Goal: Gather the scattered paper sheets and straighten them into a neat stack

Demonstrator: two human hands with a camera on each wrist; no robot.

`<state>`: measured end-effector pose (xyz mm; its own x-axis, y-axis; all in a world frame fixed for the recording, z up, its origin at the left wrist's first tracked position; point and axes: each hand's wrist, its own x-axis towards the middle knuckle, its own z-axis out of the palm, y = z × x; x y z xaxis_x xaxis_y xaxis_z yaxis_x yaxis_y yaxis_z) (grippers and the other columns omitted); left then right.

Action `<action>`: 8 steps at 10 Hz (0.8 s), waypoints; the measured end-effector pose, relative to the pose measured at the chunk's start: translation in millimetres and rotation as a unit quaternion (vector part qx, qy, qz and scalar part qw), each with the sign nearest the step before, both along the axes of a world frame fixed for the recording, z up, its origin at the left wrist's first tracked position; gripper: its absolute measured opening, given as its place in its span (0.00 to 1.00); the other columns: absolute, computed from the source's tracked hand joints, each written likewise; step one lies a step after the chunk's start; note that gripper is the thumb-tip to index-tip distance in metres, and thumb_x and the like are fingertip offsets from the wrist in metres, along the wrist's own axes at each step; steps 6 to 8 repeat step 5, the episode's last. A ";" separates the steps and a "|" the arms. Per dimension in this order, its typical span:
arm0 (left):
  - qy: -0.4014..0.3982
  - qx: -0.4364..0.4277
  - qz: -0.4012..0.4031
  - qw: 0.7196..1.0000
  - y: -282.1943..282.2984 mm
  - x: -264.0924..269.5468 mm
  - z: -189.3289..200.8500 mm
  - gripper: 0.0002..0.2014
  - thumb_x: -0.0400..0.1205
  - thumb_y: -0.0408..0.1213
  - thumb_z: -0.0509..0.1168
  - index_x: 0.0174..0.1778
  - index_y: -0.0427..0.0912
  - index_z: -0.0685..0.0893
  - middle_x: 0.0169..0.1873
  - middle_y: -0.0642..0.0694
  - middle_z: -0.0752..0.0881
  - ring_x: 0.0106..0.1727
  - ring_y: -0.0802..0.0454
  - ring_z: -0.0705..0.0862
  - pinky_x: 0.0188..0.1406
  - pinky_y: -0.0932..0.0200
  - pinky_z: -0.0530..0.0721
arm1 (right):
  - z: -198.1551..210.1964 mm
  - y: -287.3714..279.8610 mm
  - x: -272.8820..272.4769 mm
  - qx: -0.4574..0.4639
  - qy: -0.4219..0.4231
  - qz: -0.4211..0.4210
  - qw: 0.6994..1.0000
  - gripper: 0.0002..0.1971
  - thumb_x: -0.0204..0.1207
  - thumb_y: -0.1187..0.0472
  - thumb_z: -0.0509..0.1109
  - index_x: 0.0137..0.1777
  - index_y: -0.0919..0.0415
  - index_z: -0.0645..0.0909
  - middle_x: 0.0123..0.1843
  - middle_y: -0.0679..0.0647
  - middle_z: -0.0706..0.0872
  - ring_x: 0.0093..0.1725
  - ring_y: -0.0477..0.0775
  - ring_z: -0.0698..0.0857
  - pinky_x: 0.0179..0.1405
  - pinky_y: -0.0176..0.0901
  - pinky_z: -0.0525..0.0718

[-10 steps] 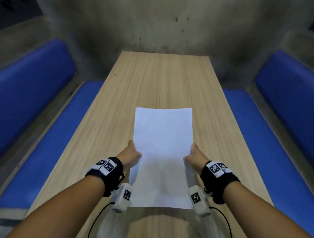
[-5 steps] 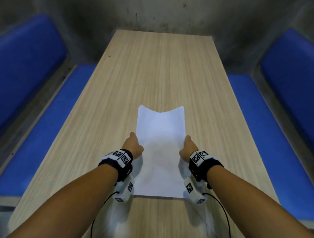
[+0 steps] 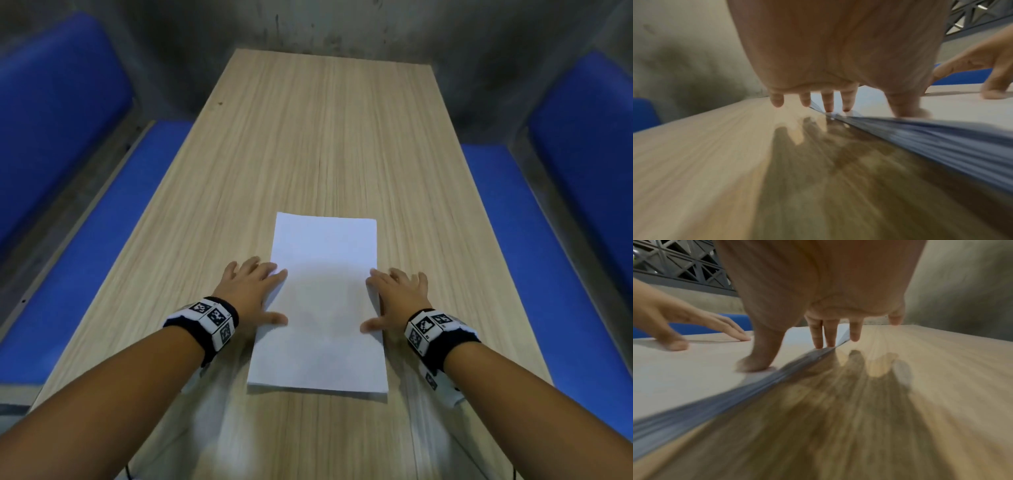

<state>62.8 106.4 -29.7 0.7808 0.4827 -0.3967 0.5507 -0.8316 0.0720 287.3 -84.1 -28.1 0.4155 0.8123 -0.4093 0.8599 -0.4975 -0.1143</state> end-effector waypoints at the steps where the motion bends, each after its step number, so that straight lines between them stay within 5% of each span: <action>1: 0.070 -0.020 -0.027 0.997 1.7 -6.0 -2.3 0.63 0.60 0.78 0.62 0.84 0.57 0.38 0.87 0.54 0.41 0.87 0.44 0.37 0.82 0.32 0.36 | -3.1 -10.0 3.6 -0.050 0.024 0.021 0.998 0.67 0.46 0.31 0.78 0.83 0.47 0.45 0.86 0.41 0.42 0.85 0.56 0.39 0.75 0.76 0.30; 8: 0.048 -0.028 -0.015 0.998 -9.1 -2.6 9.3 0.67 0.57 0.76 0.68 0.84 0.56 0.36 0.87 0.51 0.40 0.87 0.44 0.38 0.82 0.32 0.39 | 0.1 -9.5 0.6 -0.035 0.032 0.029 0.998 0.71 0.42 0.29 0.78 0.83 0.45 0.42 0.86 0.42 0.38 0.84 0.55 0.34 0.75 0.75 0.27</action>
